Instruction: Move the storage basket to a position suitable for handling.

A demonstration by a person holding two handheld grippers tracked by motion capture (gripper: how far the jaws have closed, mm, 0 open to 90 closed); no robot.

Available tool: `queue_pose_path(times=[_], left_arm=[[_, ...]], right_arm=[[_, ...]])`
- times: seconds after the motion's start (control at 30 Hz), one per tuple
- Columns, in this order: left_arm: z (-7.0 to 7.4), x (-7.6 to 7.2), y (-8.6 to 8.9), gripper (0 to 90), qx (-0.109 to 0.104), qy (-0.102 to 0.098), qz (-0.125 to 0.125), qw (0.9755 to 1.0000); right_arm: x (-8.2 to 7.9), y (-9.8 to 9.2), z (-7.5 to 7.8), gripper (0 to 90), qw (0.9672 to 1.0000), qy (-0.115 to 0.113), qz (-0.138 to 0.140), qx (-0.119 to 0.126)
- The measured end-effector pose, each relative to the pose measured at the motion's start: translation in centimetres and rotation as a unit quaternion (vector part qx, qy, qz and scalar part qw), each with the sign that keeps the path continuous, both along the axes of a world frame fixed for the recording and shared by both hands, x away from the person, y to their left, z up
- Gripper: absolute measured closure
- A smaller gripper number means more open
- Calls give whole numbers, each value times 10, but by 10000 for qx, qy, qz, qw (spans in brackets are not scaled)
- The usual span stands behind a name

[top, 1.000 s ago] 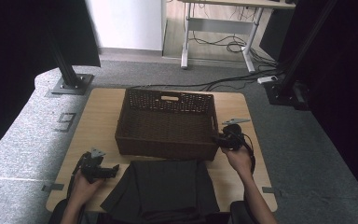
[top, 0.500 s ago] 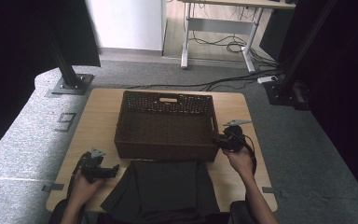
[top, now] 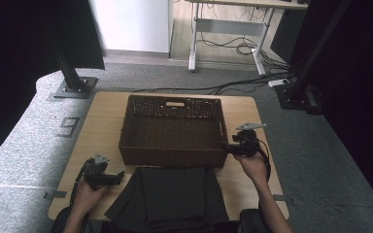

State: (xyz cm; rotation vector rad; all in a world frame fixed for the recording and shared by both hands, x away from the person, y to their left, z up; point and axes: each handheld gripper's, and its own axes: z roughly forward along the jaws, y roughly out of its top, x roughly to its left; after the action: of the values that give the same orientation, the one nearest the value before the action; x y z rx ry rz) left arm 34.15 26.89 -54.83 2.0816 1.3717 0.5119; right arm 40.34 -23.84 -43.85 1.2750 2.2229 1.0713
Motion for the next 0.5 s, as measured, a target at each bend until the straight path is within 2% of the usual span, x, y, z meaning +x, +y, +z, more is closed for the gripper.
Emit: queue_pose_path(times=[0.1, 0.17, 0.2, 0.23, 0.33, 0.4, 0.5], left_arm=[[0, 0, 0, 0, 0, 0, 1, 10000], [0, 0, 0, 0, 7, 2, -7, 10000], [0, 0, 0, 0, 4, 1, -10, 10000], [0, 0, 0, 0, 3, 4, -10, 10000], [0, -2, 2, 0, -2, 10, -127, 9999], [1, -3, 3, 0, 10, 38, -196, 9998], [1, -3, 2, 0, 12, 45, -182, 9998]], right_arm=[[-7, -3, 6, 247, 9997, -221, 59, -46], [-14, -6, 7, 171, 9996, -277, 110, 2], [-14, -6, 7, 171, 9996, -277, 110, 2], [-19, -7, 6, 131, 9995, -295, 75, 3], [-24, -8, 4, 100, 9993, -357, 63, -47], [-30, -9, -1, 24, 9991, -404, -17, -118], [-36, -13, -9, 13, 9991, -406, -92, -100]])
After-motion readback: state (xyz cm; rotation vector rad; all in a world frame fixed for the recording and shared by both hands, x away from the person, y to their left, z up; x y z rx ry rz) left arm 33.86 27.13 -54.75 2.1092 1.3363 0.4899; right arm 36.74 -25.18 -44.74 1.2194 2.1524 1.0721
